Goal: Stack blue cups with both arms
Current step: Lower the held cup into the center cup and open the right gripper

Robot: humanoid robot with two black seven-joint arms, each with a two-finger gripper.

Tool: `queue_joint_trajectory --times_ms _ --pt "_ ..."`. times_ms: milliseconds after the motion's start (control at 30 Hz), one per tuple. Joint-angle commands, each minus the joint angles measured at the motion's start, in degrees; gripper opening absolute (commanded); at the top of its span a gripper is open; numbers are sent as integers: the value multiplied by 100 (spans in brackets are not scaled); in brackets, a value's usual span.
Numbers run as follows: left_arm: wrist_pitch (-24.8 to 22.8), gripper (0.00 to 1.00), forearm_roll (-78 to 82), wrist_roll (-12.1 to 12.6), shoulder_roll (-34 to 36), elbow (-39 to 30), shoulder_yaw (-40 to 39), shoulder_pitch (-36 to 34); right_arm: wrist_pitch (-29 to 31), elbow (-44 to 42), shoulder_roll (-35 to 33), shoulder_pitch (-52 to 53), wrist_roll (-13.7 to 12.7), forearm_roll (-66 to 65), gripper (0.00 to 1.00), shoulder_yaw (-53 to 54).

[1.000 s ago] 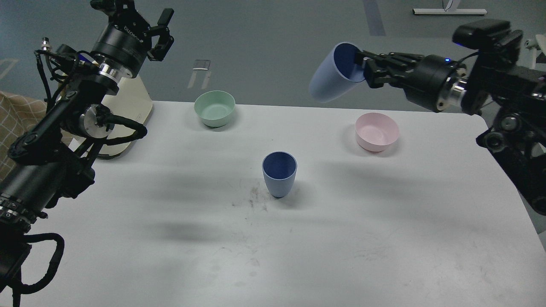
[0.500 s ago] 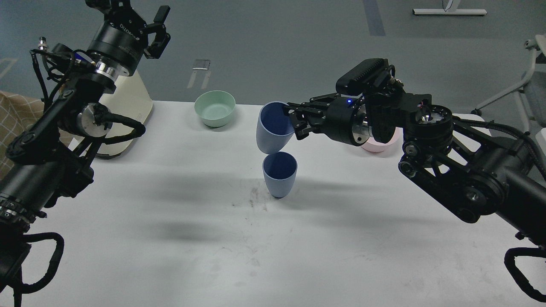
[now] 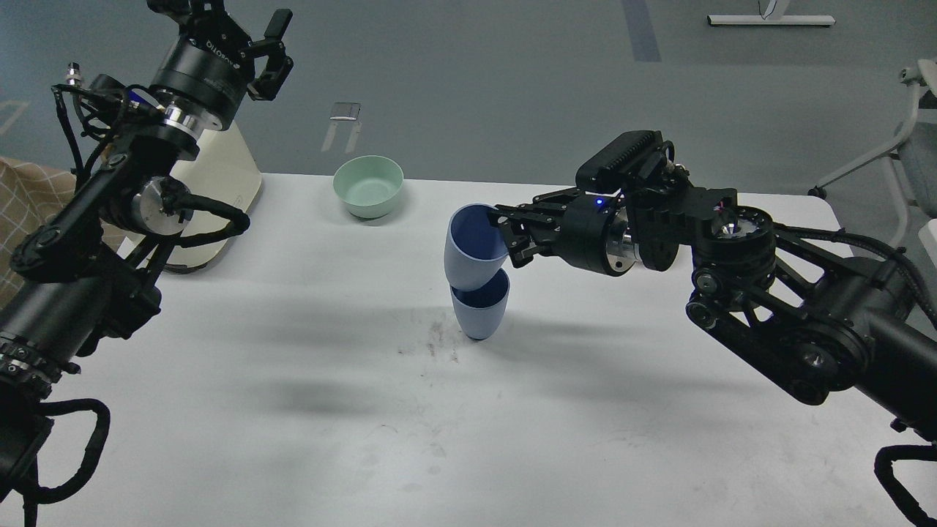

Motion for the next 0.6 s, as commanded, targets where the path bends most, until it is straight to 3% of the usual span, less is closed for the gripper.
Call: queue_joint_trajectory --times_ms 0,200,367,433,500,567 --pt "-35 98 0 0 0 -1 0 -4 0 14 -40 -71 1 0 0 0" --pt "-35 98 0 0 0 -1 0 4 0 14 -58 -212 1 -9 0 8" --pt "-44 98 9 0 -9 8 9 4 0 -3 -23 -221 -8 -9 12 8" --pt "-44 98 9 0 -9 -1 9 4 0 -3 -23 -229 -8 -1 25 17" --pt "-44 98 9 0 -9 8 9 4 0 6 -14 -229 1 8 46 43" --pt "-44 98 9 0 -9 -1 9 -4 0 6 -5 -238 10 8 54 52"
